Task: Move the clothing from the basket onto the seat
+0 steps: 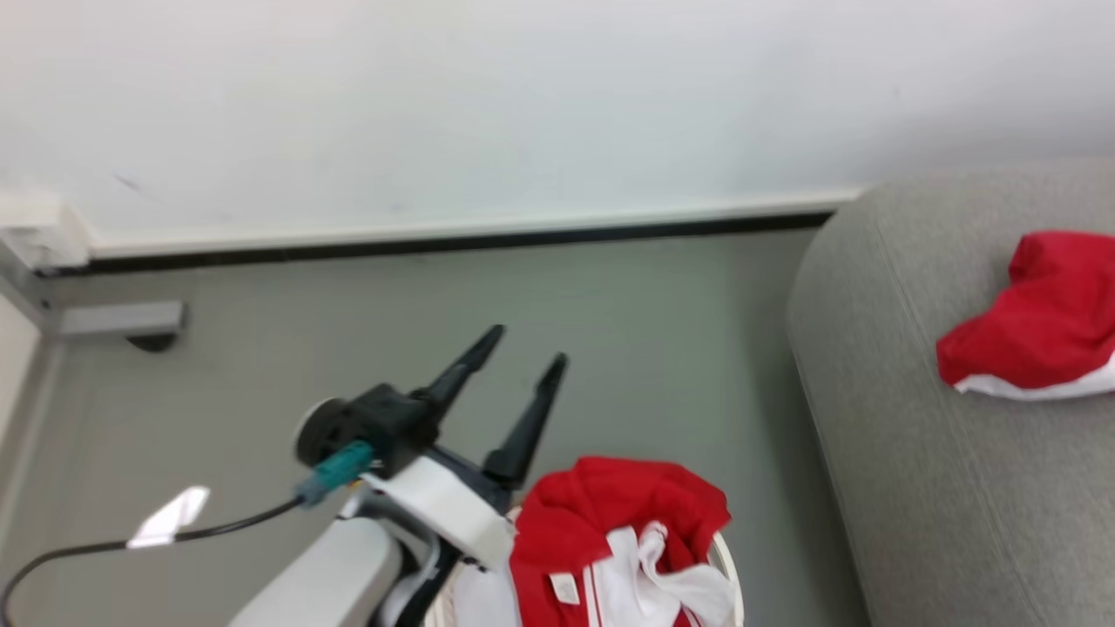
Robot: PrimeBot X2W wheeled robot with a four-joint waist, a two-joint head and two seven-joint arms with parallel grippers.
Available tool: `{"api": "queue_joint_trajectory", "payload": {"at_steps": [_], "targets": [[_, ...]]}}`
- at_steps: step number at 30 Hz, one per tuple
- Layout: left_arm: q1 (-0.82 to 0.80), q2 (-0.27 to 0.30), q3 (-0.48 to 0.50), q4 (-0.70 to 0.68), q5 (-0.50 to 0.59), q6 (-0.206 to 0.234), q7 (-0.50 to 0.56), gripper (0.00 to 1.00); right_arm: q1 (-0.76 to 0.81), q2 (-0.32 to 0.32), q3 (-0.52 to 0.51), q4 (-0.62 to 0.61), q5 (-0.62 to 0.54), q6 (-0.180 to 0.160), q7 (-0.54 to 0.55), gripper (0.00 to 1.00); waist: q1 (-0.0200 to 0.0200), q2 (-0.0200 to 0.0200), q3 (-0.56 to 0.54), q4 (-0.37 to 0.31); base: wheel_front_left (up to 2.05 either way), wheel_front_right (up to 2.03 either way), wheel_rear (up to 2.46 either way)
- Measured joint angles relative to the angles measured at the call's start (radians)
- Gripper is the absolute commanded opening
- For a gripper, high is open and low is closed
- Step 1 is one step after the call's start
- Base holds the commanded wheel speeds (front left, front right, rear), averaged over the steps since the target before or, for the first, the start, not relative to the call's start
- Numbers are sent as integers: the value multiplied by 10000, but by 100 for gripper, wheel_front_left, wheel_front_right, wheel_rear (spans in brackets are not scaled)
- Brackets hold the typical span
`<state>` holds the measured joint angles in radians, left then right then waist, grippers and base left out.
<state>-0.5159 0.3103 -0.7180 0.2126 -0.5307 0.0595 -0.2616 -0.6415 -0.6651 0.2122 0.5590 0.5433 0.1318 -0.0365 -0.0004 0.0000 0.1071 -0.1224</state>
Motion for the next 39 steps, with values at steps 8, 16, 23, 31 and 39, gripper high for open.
{"api": "queue_joint_trajectory", "payload": {"at_steps": [8,16,23,31,39], "targets": [[849,541,1227,-284,-349,685,-15,100,1350,1486,-531,-2512,-412,0,-176,100,0,0,-716,611,0,0,0],[2225,489,2857,-583,-307,1114,-23,100,3468,3568,-913,-3743,-1231,0,-965,100,1,0,-1071,1336,0,0,0],[3276,-165,3931,-587,313,807,-23,100,4861,4529,-1252,-3643,-1820,0,-1726,100,3,0,-1199,1651,0,0,0],[4080,-1055,5206,-477,995,293,-25,100,5637,5421,-1705,-3515,-2414,0,-2132,100,3,0,-1338,1467,0,0,0],[4219,-1595,5720,-261,1664,-380,-23,100,5627,5643,-1820,-3423,-2801,0,-2249,100,4,0,-1348,1366,0,0,0]]}}
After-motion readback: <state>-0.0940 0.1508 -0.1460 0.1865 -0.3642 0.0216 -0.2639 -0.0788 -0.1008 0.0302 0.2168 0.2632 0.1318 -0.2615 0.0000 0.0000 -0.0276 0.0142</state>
